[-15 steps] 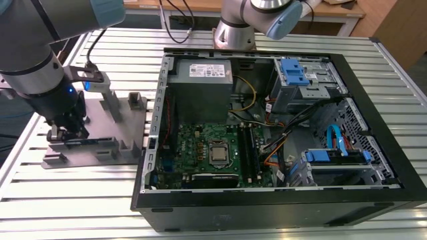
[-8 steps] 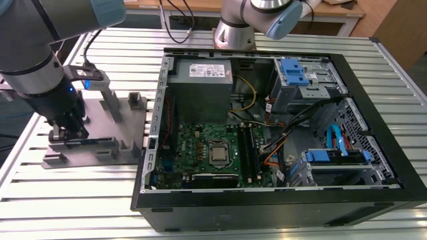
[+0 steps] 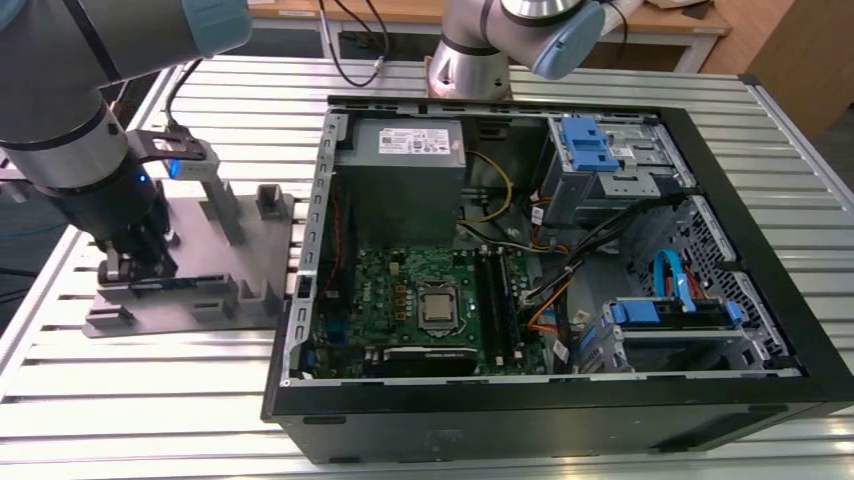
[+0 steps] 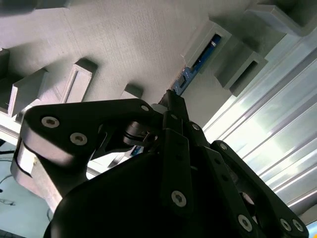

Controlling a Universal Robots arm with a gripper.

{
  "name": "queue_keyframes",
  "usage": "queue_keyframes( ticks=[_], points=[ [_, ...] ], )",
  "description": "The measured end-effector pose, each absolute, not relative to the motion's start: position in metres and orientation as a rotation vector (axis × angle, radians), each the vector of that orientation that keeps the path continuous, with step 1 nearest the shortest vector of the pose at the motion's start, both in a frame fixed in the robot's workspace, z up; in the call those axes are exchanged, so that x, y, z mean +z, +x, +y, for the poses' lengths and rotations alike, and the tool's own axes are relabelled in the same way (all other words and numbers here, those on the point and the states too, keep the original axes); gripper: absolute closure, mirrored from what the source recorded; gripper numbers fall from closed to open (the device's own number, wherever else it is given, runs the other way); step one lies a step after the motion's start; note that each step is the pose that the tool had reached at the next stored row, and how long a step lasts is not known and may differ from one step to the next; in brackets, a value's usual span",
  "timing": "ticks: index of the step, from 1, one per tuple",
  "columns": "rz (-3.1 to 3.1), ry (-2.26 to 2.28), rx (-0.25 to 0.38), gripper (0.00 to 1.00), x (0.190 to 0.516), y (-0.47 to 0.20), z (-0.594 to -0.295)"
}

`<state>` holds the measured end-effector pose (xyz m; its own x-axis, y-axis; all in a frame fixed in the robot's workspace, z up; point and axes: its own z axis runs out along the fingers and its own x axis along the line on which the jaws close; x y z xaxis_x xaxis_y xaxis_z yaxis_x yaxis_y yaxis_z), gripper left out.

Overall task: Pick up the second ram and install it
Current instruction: 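Pick up the second ram and move it above second insertion slot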

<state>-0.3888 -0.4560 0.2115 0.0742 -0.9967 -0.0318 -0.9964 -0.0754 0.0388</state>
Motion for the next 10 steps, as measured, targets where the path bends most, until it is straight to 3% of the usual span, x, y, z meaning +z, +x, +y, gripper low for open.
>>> queue_keyframes(
  ticks=[4,10],
  points=[
    [-2.131,2.298,-0.078,0.73,0.2115,-0.3888,-0.4560],
    [-2.131,2.298,-0.078,0.73,0.2031,-0.3888,-0.4561]
  ],
)
